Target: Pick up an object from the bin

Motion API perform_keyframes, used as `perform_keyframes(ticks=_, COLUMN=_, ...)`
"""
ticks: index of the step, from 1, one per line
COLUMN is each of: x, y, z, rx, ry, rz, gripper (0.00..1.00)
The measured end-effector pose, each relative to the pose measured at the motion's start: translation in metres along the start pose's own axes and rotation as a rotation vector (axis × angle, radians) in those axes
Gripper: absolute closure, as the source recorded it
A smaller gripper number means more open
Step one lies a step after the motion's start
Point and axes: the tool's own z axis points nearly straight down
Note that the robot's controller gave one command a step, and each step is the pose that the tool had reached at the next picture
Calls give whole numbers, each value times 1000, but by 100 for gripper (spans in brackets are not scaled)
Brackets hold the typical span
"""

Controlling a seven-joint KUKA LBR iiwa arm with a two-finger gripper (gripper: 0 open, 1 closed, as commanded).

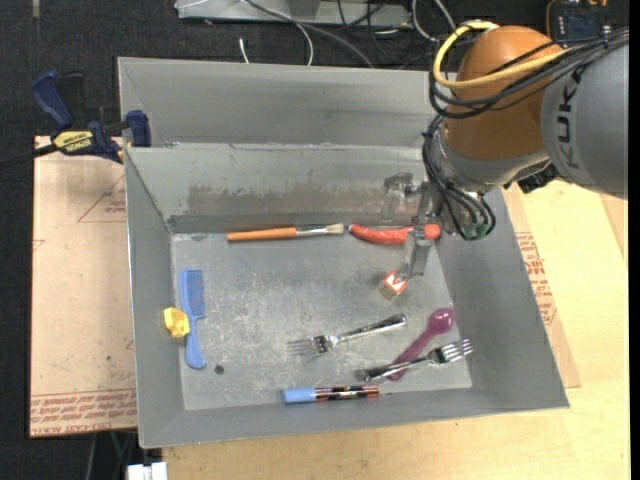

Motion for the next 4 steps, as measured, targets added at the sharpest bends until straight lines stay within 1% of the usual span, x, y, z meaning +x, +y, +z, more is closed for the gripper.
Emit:
perform_keyframes(ticks=1, x=59, y=7, z=107, rx=-1, ry=0, rz=-295, gripper=0)
perform_keyframes(ticks=2, x=75, y=0, z=138, rx=1, ry=-8, rz=-403, gripper=0)
perform_keyframes(ticks=3, x=69, y=11, z=138, rx=-2, ry=-4, rz=-315, gripper=0)
perform_keyframes(ticks=4, x=73, y=1, z=138, rx=-1, ry=-9, rz=-391, gripper=0)
